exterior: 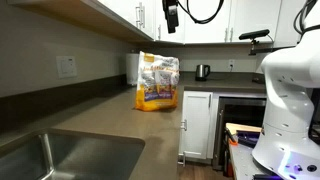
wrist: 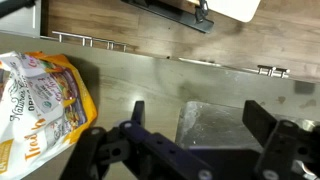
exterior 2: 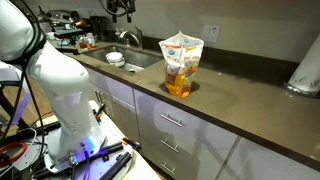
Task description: Remove one packet from the orange and white pack on the table
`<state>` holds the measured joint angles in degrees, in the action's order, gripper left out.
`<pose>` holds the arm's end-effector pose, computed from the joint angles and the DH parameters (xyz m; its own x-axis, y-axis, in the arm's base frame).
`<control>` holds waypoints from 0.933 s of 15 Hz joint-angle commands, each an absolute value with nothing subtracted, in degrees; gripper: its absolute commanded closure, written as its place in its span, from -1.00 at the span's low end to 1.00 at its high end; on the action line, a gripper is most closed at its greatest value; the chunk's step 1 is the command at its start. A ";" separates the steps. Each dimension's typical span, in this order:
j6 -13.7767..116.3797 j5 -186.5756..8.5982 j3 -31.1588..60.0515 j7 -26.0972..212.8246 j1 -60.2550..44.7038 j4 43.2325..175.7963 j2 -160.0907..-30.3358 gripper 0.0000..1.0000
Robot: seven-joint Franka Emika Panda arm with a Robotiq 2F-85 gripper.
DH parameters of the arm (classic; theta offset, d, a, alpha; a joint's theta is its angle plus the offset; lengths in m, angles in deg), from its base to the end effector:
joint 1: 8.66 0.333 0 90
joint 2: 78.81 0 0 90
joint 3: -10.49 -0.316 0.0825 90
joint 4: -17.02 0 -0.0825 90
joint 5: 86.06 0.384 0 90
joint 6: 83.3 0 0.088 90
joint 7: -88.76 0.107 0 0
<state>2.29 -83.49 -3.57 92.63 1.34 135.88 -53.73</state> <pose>0.3606 0.1854 0.5863 0.9396 0.3081 -0.1491 0.3206 -0.9447 0.0686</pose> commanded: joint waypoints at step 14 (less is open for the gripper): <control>1.85 -85.12 -1.88 93.81 0.38 138.26 -52.63 -1.00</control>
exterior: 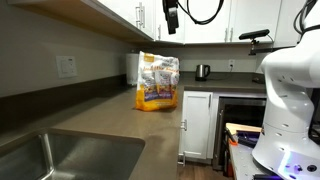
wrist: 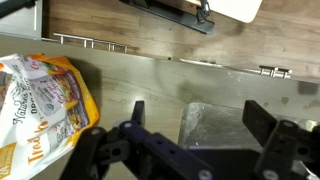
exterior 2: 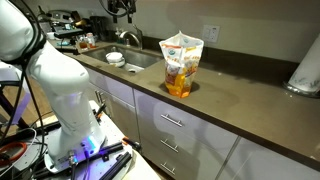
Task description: Remove one packet from the orange and white pack on the table
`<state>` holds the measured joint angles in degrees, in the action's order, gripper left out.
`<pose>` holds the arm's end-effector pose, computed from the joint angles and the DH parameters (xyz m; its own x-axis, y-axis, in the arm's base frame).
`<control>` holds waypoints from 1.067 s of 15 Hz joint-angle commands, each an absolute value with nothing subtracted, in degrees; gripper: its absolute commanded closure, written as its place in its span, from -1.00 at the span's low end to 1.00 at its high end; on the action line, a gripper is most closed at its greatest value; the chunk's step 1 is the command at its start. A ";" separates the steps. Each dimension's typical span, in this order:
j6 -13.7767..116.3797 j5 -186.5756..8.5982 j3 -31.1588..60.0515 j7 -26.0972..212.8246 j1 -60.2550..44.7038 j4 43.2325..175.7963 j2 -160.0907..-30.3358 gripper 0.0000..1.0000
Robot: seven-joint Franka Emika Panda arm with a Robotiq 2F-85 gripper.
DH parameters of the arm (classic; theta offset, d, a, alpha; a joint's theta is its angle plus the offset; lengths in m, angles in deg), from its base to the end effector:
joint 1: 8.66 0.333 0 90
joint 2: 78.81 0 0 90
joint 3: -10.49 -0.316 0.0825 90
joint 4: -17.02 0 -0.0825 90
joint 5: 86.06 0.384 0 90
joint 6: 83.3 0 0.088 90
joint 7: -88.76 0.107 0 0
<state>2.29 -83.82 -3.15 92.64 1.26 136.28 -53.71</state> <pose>0.3620 0.1806 0.5837 0.9415 0.2994 -0.1547 0.3130 -0.9470 0.0718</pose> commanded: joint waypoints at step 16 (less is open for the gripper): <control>12.12 -91.20 10.17 96.52 -11.70 144.18 -44.88 -1.00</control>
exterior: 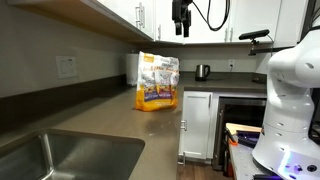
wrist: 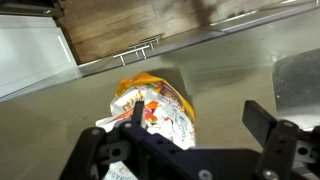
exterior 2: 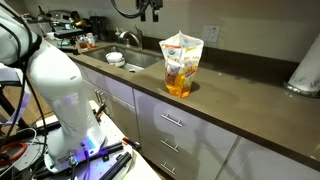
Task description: Remove one packet from the orange and white pack on the table
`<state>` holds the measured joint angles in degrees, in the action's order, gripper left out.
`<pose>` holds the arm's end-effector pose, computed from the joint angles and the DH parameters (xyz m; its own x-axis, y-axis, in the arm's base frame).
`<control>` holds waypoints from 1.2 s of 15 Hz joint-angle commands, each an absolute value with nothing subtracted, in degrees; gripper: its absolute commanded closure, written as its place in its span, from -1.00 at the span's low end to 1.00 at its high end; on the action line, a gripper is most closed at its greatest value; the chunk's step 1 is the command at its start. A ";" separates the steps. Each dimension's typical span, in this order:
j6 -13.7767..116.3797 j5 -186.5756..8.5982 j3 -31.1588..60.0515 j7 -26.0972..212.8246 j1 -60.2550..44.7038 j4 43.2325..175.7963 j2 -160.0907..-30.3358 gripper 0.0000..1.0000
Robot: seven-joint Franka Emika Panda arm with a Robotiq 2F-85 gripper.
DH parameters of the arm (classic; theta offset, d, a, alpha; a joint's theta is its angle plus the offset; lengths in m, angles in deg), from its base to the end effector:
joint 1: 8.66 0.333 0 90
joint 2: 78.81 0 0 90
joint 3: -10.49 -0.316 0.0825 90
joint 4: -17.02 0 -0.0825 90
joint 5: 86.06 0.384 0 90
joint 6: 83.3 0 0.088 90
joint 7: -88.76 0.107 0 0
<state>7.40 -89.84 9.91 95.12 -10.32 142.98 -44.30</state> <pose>0.3613 -0.0129 0.6050 0.9915 -0.1302 -0.0051 -0.1295 -0.9889 0.0726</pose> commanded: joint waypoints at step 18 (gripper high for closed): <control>31.91 -91.44 15.58 96.14 -15.49 139.98 -61.63 -1.00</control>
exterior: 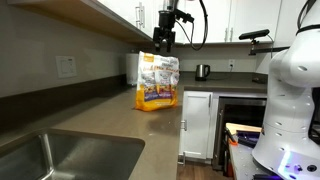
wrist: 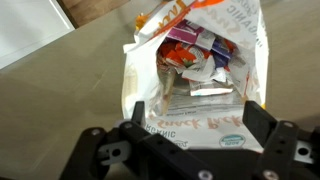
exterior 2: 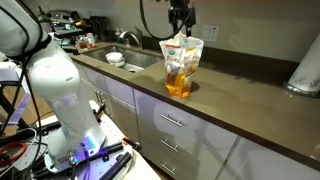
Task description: Remove one packet from the orange and white pack on the table
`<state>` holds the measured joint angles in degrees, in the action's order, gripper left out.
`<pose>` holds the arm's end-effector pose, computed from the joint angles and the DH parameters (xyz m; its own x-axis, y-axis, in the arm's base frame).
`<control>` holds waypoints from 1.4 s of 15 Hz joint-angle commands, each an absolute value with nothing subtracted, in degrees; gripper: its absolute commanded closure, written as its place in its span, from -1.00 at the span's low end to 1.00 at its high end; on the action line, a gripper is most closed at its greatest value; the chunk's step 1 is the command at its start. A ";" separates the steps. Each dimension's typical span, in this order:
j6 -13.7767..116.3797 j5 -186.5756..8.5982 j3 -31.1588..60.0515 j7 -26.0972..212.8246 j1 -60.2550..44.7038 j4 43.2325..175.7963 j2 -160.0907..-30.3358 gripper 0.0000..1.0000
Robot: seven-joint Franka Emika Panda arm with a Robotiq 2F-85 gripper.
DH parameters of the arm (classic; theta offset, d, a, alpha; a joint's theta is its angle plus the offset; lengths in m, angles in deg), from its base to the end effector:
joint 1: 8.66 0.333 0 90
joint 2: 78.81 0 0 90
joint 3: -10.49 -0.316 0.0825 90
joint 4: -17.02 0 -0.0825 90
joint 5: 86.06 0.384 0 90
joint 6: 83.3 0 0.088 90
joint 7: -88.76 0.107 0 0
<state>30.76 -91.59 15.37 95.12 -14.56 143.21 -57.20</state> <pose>0.4476 -0.0954 0.5487 0.9526 -0.2533 0.1687 -0.2640 -0.9636 0.0436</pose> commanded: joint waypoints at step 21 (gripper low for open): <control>34.27 -93.51 11.17 125.17 -15.62 143.64 -66.02 -1.00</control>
<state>31.80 -90.91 12.05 120.75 -14.48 141.69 -66.20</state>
